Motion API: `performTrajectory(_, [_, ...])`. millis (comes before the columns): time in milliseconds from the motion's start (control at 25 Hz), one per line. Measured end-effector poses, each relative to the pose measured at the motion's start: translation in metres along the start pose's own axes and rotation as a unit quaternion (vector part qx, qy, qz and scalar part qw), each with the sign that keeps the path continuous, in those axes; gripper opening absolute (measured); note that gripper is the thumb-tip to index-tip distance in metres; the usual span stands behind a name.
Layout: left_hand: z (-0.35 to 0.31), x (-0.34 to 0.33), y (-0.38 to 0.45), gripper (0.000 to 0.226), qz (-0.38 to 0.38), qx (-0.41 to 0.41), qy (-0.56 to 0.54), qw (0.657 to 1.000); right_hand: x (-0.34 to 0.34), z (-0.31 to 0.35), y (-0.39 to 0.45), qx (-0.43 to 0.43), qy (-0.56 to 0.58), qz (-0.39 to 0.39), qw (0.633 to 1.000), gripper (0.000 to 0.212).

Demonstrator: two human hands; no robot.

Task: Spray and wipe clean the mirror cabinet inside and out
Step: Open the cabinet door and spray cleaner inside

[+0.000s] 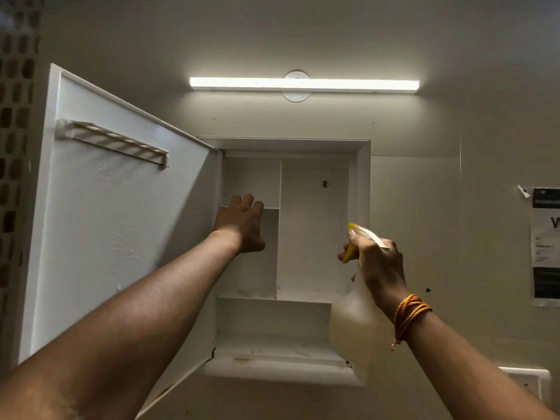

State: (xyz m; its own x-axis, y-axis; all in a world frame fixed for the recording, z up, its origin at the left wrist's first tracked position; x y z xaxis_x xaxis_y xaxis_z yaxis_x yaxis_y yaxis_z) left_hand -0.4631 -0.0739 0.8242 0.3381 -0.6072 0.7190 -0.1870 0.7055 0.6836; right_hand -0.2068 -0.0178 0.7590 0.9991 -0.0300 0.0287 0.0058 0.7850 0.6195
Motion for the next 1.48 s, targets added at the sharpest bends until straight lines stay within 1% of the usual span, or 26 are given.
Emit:
performTrajectory(200, [0.001, 0.0, -0.001, 0.062, -0.006, -0.001, -0.002, 1.0, -0.009, -0.033, -0.015, -0.08, -0.035, 0.08, 0.993, 0.035])
performTrajectory(280, [0.001, -0.002, 0.0, 0.062, -0.01, -0.001, -0.003, 1.0, -0.009, -0.045, -0.021, -0.079, -0.058, 0.093, 0.991, 0.036])
performTrajectory(440, [0.0, -0.002, -0.001, 0.064, -0.019, 0.0, -0.001, 1.0, -0.003, -0.054, -0.027, -0.076, -0.059, 0.094, 0.991, 0.039])
performTrajectory(640, [0.004, -0.001, 0.001, 0.066, -0.001, 0.012, -0.016, 1.0, -0.003, -0.058, -0.035, -0.041, -0.111, 0.096, 0.988, 0.056])
performTrajectory(720, [0.012, 0.0, 0.003, 0.067, 0.003, 0.017, -0.058, 0.998, -0.01, -0.057, -0.038, -0.037, -0.097, 0.127, 0.986, 0.058])
performTrajectory(840, [0.025, 0.002, 0.005, 0.071, 0.002, 0.031, -0.134, 0.99, -0.031, -0.047, -0.044, -0.018, -0.023, 0.163, 0.986, 0.052])
performTrajectory(960, [0.028, 0.003, 0.007, 0.068, -0.02, 0.06, -0.189, 0.98, -0.062, -0.033, -0.05, 0.004, 0.026, 0.151, 0.988, 0.047])
performTrajectory(1080, [0.026, 0.003, 0.01, 0.065, -0.023, 0.092, -0.224, 0.97, -0.093, -0.022, -0.048, -0.012, 0.07, 0.112, 0.991, 0.044])
performTrajectory(1200, [0.026, 0.008, 0.012, 0.064, -0.01, 0.092, -0.203, 0.975, -0.117, -0.011, -0.045, -0.042, 0.113, 0.088, 0.989, 0.041])
performTrajectory(1360, [0.024, 0.016, 0.012, 0.067, 0.003, 0.073, -0.154, 0.985, -0.134, -0.005, -0.046, -0.061, 0.149, 0.107, 0.981, 0.036])
performTrajectory(1480, [0.024, 0.015, 0.011, 0.063, -0.001, 0.051, -0.132, 0.99, -0.134, -0.003, -0.048, -0.104, 0.151, 0.07, 0.981, 0.033])
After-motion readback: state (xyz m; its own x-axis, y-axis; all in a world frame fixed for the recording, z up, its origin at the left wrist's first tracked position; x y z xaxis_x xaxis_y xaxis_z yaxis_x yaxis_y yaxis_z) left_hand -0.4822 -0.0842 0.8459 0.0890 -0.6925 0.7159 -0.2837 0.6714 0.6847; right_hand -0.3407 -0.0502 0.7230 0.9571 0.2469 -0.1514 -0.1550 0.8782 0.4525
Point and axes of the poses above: each hand's wrist, its own y-axis towards the middle knuckle, its own x-axis out of the back of the hand, z = x × y, the point moved 2 cm from there along y, towards the middle knuckle, and after that the axes turned 3 degrees about -y, right-handed, at the moved point
